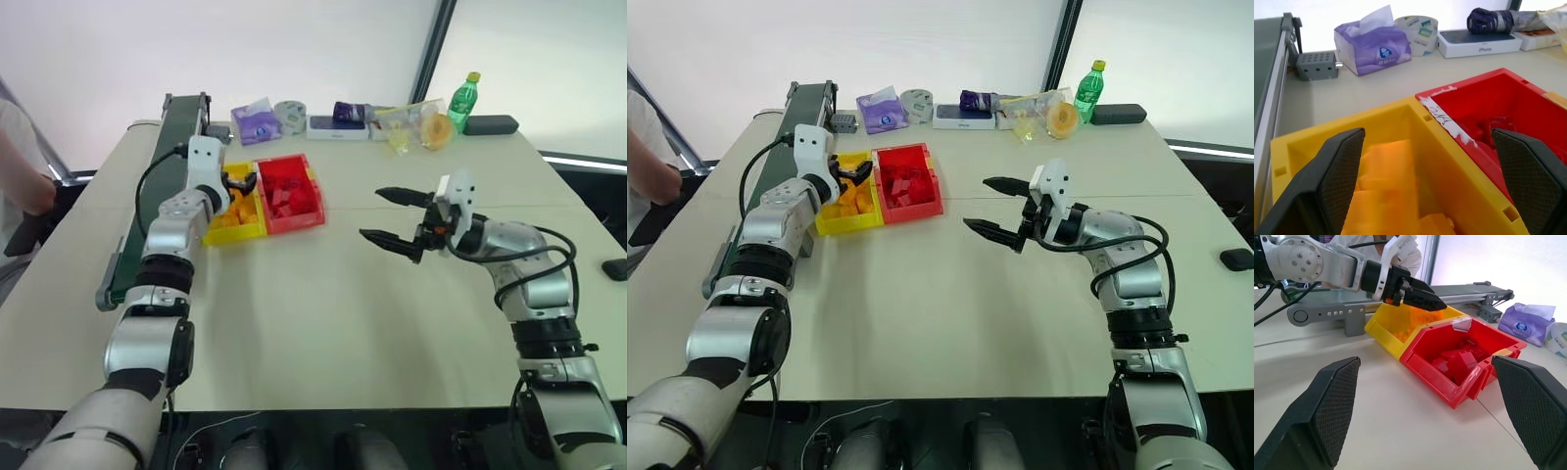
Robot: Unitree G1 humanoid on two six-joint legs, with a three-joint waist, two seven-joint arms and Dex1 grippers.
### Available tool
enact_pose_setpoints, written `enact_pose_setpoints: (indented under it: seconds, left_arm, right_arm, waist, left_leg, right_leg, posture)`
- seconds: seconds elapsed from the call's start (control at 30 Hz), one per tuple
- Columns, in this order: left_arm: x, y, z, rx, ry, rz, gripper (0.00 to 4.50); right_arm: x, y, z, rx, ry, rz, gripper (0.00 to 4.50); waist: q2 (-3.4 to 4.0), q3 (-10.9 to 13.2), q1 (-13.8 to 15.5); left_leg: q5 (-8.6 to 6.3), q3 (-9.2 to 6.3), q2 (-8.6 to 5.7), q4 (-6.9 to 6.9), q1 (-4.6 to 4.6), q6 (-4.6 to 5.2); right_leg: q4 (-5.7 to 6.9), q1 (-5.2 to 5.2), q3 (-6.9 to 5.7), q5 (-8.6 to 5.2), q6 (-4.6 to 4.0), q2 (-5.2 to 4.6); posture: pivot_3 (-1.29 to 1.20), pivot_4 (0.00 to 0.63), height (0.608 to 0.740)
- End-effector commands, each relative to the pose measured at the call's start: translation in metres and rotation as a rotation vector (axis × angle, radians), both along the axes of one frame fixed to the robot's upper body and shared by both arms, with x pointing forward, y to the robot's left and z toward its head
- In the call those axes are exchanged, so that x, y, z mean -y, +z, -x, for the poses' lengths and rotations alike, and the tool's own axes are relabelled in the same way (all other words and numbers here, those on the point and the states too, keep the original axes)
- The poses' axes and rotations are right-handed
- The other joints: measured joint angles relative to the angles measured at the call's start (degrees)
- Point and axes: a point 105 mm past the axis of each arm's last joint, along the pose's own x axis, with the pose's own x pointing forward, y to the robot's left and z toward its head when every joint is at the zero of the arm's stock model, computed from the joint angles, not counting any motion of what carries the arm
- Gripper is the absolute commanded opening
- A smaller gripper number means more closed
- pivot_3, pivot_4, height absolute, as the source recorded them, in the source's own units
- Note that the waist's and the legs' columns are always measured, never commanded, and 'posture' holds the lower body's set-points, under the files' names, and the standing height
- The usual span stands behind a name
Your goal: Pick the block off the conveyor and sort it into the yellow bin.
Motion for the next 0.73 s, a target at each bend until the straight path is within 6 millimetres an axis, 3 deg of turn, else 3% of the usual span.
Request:
enact_pose_setpoints:
  seconds: [0.03, 0.23, 0.4, 0.47, 0.57, 0.63, 0.73]
  left_arm:
    - [-0.02, 0.045, 0.008, 0.155, 0.026, -0.014, 4.48]
    - [-0.034, 0.071, 0.044, 0.266, -0.074, -0.027, 4.48]
    - [-0.06, 0.048, 0.128, 0.179, -0.265, -0.119, 4.48]
    - [-0.075, 0.042, 0.149, 0.142, -0.247, -0.118, 4.48]
    - [-0.122, 0.024, 0.181, 0.042, -0.103, -0.169, 4.48]
    - [-0.142, 0.015, 0.201, 0.013, -0.047, -0.183, 4.48]
    - [-0.15, 0.012, 0.215, 0.032, -0.022, -0.177, 4.48]
  right_arm:
    - [0.001, 0.017, 0.004, 0.066, 0.01, -0.019, 4.5]
    - [-0.001, 0.017, 0.004, 0.064, 0.023, -0.014, 4.5]
    - [0.004, 0.014, 0.003, 0.052, 0.037, 0.011, 4.5]
    - [0.006, 0.014, 0.003, 0.051, 0.04, 0.019, 4.5]
    - [0.009, 0.016, 0.002, 0.052, 0.04, 0.027, 4.5]
    - [0.011, 0.016, 0.001, 0.051, 0.04, 0.03, 4.5]
    - [0.01, 0.015, 0.0, 0.046, 0.044, 0.031, 4.5]
  waist:
    - [0.0, 0.0, -0.01]
    - [0.0, 0.0, 0.06]
    - [0.03, 0.01, -1.46]
    - [0.02, 0.01, -1.36]
    - [0.02, 0.01, -1.38]
    - [0.04, 0.01, -1.34]
    - [0.03, 0.01, -1.12]
  left_leg:
    - [0.0, 0.0, 0.0, 0.0, 0.0, 0.0]
    - [0.0, 0.01, 0.03, -0.01, -0.01, 0.0]
    - [0.01, 0.01, 0.19, -0.1, 0.0, -0.02]
    - [0.02, -0.01, 0.22, -0.09, 0.0, -0.04]
    - [0.03, -0.06, 0.21, -0.03, 0.01, -0.05]
    - [0.02, -0.07, 0.2, -0.04, 0.02, -0.04]
    - [0.02, -0.11, 0.19, -0.08, 0.04, -0.04]
  right_leg:
    - [0.0, 0.0, 0.0, 0.0, 0.0, 0.0]
    - [0.01, -0.01, 0.01, 0.0, 0.0, -0.01]
    - [0.02, -0.06, 0.12, -0.01, -0.01, -0.07]
    - [0.04, -0.07, 0.11, -0.01, -0.02, -0.07]
    - [0.05, -0.01, 0.11, -0.01, -0.02, -0.1]
    - [0.05, 0.0, 0.1, -0.01, -0.02, -0.13]
    - [0.02, 0.04, 0.06, -0.02, -0.04, -0.17]
  posture:
    - [0.0, 0.15, 0.74]
    - [0.0, 0.15, 0.74]
    - [0.0, 0.15, 0.74]
    - [0.0, 0.15, 0.74]
    - [0.0, 0.15, 0.74]
    - [0.0, 0.15, 0.74]
    - [0.0, 0.15, 0.74]
